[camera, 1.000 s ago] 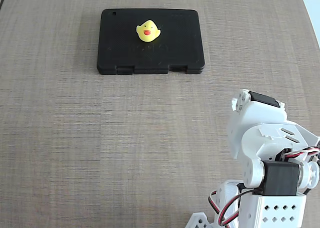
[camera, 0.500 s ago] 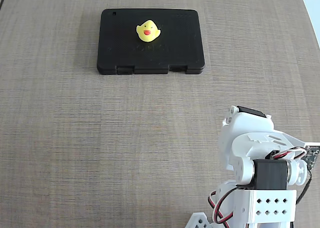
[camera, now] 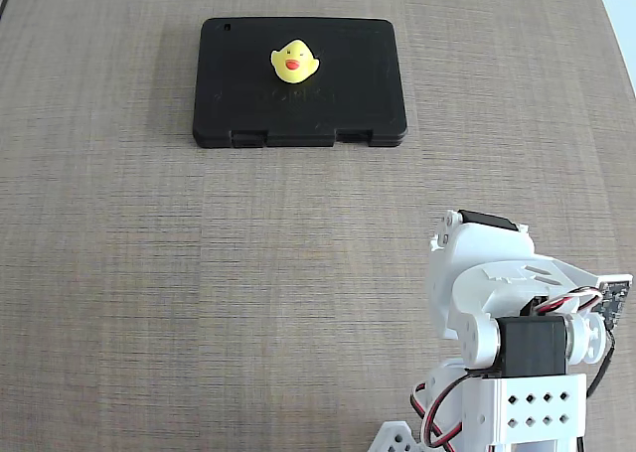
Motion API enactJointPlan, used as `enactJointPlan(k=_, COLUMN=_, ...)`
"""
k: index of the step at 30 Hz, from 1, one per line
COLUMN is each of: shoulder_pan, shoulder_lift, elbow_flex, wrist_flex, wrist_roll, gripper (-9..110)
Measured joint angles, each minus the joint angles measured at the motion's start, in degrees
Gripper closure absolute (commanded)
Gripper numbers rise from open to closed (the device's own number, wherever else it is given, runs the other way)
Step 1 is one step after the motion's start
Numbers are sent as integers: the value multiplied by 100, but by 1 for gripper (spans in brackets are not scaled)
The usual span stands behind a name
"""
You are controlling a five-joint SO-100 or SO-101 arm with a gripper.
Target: Grasp a duck and put it on the black surface.
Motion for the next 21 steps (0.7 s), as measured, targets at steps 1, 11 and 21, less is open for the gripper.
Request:
enactJointPlan(k=1, shoulder_pan=0, shoulder_lift=0, elbow_flex=0, wrist_flex=0, wrist_roll=0, gripper=101)
enactJointPlan(k=11, shoulder_pan=0, shoulder_lift=0, elbow_flex=0, wrist_flex=114, wrist_roll=18, gripper=101)
enactJointPlan(k=21, shoulder_pan=35, shoulder_lift=0, elbow_flex=0, wrist_flex=114, wrist_roll=35, gripper=101)
